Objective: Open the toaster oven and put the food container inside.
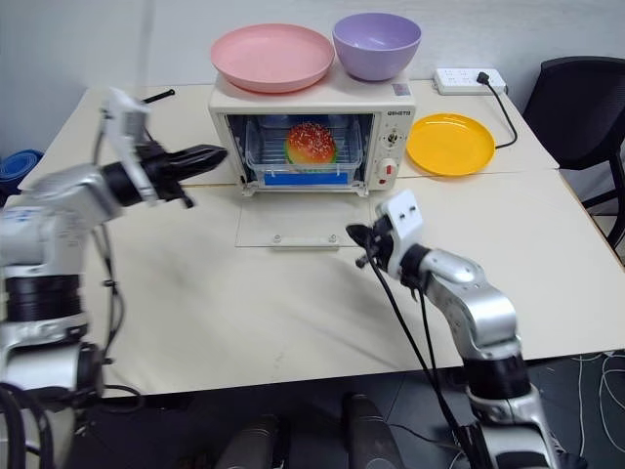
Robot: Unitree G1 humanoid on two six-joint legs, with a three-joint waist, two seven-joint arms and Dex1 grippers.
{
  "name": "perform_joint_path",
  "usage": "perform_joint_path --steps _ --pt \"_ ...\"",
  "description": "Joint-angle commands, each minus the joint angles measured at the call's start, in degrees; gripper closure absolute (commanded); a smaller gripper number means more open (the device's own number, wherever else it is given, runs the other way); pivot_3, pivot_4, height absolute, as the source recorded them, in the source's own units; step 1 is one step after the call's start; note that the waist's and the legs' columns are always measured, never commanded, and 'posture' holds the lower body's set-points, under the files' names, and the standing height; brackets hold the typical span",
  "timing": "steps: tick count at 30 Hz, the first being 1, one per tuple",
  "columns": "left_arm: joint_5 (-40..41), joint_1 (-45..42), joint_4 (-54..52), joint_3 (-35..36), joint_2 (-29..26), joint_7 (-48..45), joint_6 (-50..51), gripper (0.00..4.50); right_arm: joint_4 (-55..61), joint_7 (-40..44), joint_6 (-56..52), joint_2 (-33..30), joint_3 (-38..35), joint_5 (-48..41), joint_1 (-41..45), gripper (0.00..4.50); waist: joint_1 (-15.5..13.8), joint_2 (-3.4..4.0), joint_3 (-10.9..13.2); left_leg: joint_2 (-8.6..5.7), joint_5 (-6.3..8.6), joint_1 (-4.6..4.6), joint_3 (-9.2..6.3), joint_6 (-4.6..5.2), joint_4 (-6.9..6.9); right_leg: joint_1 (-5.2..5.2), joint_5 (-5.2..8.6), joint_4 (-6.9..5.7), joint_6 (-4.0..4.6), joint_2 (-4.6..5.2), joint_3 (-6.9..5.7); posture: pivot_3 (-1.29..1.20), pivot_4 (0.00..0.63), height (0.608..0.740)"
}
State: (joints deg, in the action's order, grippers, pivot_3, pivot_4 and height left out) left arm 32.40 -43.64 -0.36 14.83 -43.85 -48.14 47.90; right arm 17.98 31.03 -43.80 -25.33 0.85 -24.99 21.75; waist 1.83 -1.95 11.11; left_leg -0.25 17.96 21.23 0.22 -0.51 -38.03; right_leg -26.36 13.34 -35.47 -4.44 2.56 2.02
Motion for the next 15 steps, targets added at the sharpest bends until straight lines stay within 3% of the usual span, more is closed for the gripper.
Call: perform_joint_path --steps 1,4,11,15 --pt "4.91 6.45 -7.61 3.90 -7.89 -8.21 2.30 3.10 3.48 -0.76 -0.83 -0.71 -0.43 -0.32 -2.99 4.50 0.04 0.00 0.00 0.01 -0.01 -0.08 0.03 0.00 0.00 0.04 0.01 -0.01 0.01 -0.01 0.03 0.00 0.150 0.740" --pt "7.19 11.55 -9.46 6.78 -12.23 -11.58 2.66 2.15 -0.55 -3.13 0.31 0.43 0.14 2.36 -2.72 4.50 0.05 -0.01 0.00 0.02 -0.03 -0.13 0.08 0.00 -0.02 0.05 0.07 -0.09 0.13 -0.05 0.03 0.00 0.150 0.740" --pt "8.99 17.42 -11.64 11.61 -16.35 -12.08 3.04 0.02 -13.30 -2.92 6.34 2.64 1.76 6.83 3.50 4.50 -0.03 -0.01 0.00 0.01 -0.03 -0.05 0.07 0.01 -0.04 0.00 0.08 -0.06 0.15 -0.15 -0.01 0.00 0.150 0.740" --pt "7.43 19.48 -12.51 12.51 -17.45 -10.89 0.88 0.02 -17.45 -2.18 9.03 4.13 1.18 7.22 7.43 4.50 0.10 -0.01 0.00 0.03 -0.02 -0.04 0.07 0.01 -0.02 -0.02 0.08 -0.06 0.15 -0.09 0.00 0.00 0.150 0.740"
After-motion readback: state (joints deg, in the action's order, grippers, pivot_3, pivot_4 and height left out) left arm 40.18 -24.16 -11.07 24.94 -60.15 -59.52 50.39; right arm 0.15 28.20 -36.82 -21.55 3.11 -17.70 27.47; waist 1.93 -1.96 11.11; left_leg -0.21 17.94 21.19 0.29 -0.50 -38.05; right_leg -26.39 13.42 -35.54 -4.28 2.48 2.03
